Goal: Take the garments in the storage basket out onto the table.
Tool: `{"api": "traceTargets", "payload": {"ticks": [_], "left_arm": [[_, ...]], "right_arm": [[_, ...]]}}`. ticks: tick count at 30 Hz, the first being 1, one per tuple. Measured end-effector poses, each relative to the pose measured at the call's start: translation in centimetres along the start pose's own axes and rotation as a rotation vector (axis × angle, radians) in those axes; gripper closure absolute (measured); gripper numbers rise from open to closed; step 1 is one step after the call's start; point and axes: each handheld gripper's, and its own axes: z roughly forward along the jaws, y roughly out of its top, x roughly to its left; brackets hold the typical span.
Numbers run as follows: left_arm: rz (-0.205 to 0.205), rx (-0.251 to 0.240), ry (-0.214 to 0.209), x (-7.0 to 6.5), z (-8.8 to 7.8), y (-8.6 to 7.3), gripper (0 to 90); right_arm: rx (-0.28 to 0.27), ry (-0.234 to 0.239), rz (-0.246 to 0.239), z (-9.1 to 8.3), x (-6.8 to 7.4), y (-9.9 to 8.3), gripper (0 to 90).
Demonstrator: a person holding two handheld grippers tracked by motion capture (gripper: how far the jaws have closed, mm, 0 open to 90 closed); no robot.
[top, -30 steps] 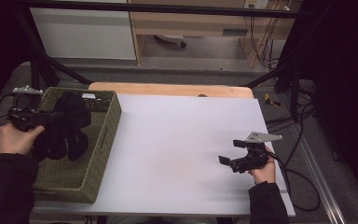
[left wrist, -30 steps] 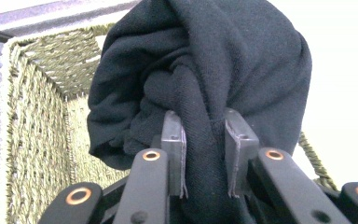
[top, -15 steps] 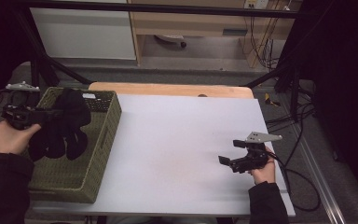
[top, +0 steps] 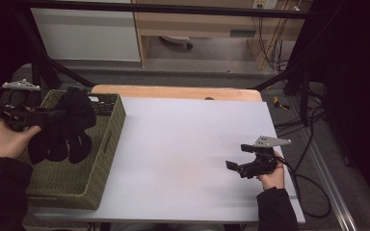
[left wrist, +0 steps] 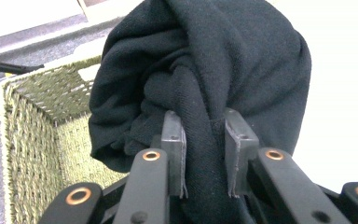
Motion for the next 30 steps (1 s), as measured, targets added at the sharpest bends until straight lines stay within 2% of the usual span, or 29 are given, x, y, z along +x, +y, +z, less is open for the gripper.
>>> {"api": "traceTargets", "payload": {"ticks": [20,30], "left_arm": [[0.051,-0.012,-0.035,-1.9,-1.5,1.8,73.2],[0.074,-0.01,-0.054,-2.7,-1.6,2.6,73.2]], "right_arm": [[0.001,0.001,-0.003,0.0,0.0,0.0,1.5],[0.0,0.002,0.0,0.0,0.0,0.0,1.6]]}}
